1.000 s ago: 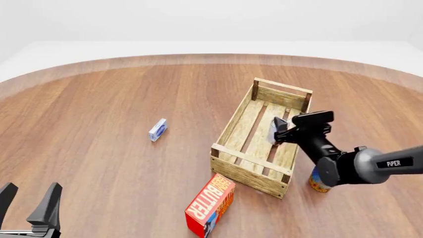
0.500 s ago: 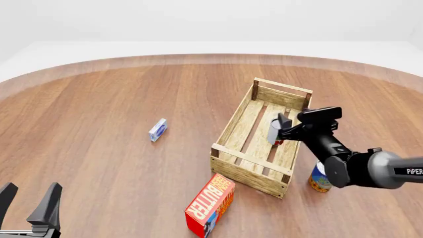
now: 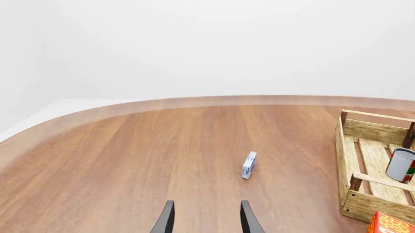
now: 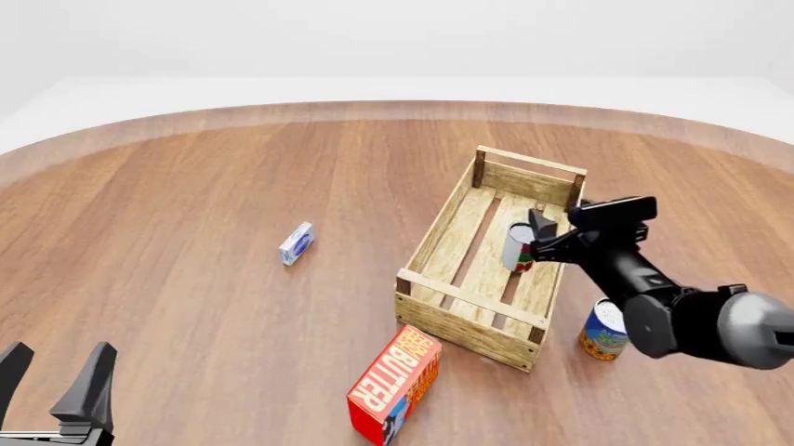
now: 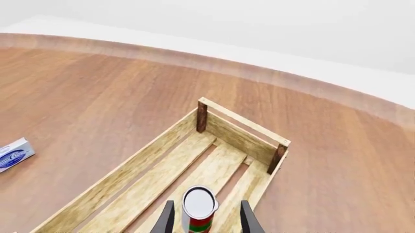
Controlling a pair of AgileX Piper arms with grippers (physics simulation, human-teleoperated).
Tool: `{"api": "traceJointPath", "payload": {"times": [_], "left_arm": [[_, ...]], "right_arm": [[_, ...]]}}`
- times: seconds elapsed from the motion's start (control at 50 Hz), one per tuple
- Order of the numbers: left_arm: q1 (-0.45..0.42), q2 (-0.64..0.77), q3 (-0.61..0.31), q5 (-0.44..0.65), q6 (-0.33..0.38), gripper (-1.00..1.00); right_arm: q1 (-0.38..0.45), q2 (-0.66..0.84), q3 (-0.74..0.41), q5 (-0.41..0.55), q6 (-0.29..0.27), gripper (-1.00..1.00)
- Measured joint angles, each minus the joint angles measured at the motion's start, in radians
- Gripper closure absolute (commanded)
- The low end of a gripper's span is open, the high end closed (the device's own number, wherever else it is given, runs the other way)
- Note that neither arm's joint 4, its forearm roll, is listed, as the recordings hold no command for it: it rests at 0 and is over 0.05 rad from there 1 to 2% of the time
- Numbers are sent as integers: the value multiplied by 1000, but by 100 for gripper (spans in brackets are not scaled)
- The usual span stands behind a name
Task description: Pick up the tomato sauce, and put it in the wooden tray.
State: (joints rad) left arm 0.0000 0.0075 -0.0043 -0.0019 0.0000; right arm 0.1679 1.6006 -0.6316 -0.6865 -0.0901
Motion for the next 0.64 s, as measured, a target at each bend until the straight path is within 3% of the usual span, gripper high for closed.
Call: {"api": "traceJointPath", "payload": {"times": [0.64], "left_arm": [[0,0,0,0,0,-100]], "right_arm": [[5,-152,68,67,-9,-100]]}}
